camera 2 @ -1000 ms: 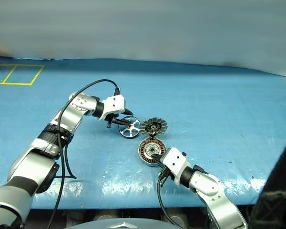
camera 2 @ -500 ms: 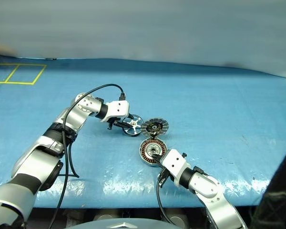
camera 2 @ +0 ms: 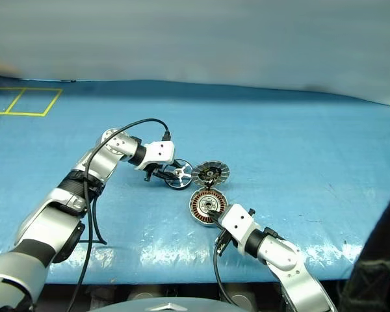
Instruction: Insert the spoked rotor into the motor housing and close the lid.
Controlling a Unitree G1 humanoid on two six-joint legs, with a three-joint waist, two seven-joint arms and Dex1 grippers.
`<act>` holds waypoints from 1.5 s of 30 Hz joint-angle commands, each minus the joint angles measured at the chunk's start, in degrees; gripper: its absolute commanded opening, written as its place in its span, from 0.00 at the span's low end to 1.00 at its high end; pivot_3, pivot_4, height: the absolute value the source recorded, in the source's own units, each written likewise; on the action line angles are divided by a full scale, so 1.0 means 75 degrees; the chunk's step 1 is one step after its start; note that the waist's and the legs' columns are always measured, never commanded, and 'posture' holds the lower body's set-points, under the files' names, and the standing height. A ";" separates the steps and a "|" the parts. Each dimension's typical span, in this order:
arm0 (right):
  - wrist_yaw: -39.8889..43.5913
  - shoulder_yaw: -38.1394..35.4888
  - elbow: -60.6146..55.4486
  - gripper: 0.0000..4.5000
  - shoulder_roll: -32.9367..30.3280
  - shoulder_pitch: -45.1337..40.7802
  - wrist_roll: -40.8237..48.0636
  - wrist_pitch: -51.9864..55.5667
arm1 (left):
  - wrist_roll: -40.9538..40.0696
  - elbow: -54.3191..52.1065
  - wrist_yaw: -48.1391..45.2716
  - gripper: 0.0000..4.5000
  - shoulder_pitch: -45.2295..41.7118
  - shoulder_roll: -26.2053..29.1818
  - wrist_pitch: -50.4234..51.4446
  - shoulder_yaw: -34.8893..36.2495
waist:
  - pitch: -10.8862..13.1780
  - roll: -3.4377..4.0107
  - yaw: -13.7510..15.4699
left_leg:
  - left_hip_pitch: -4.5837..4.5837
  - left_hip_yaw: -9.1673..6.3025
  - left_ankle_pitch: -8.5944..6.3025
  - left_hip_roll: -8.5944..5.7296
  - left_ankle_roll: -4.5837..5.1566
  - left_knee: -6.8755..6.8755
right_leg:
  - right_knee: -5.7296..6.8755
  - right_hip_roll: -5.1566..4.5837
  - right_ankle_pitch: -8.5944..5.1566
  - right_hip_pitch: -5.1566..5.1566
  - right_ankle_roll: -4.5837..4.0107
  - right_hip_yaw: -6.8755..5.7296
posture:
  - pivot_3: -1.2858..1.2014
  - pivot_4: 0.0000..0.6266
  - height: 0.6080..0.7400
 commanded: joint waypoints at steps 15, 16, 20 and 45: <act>-0.0018 0.0057 0.0070 0.00 -0.0032 0.0010 -0.0249 -0.0072 | 0.1699 -0.0402 0.0235 0.40 0.0475 0.0613 -0.0885 -0.1195 | -0.0124 0.0010 -0.0089 | 0.0112 0.0007 -0.0018 0.0055 0.0029 -0.0004 | 0.0019 0.0004 -0.0058 0.0053 -0.0036 0.0009 | 0.52 0.24 1.00; -0.0026 0.0059 0.0076 0.00 -0.0027 0.0000 -0.0275 -0.0075 | 0.1786 -0.0377 0.0276 0.40 0.0468 0.0641 -0.0953 -0.1250 | -0.0126 0.0013 -0.0105 | 0.0128 0.0007 -0.0018 0.0057 0.0028 -0.0004 | 0.0021 0.0004 -0.0058 0.0058 -0.0038 0.0010 | 0.52 0.24 1.00; -0.0042 0.0061 0.0082 0.00 -0.0006 -0.0010 -0.0323 -0.0091 | 0.1750 -0.0358 0.0329 0.40 0.0556 0.0584 -0.0800 -0.1161 | -0.0141 0.0021 -0.0133 | 0.0132 0.0007 -0.0018 0.0056 0.0029 -0.0004 | 0.0022 0.0002 -0.0056 0.0063 -0.0040 0.0013 | 0.52 0.24 1.00; 0.0076 -0.0095 0.0124 0.00 0.0052 -0.0189 -0.0047 -0.0137 | -0.0287 -0.2099 0.0257 0.31 0.2239 0.1063 -0.0606 0.0666 | -0.0183 0.0053 -0.0141 | 0.0098 0.0018 -0.0028 0.0047 0.0042 -0.0043 | 0.0004 -0.0010 -0.0061 0.0025 -0.0050 0.0024 | 0.52 0.24 1.00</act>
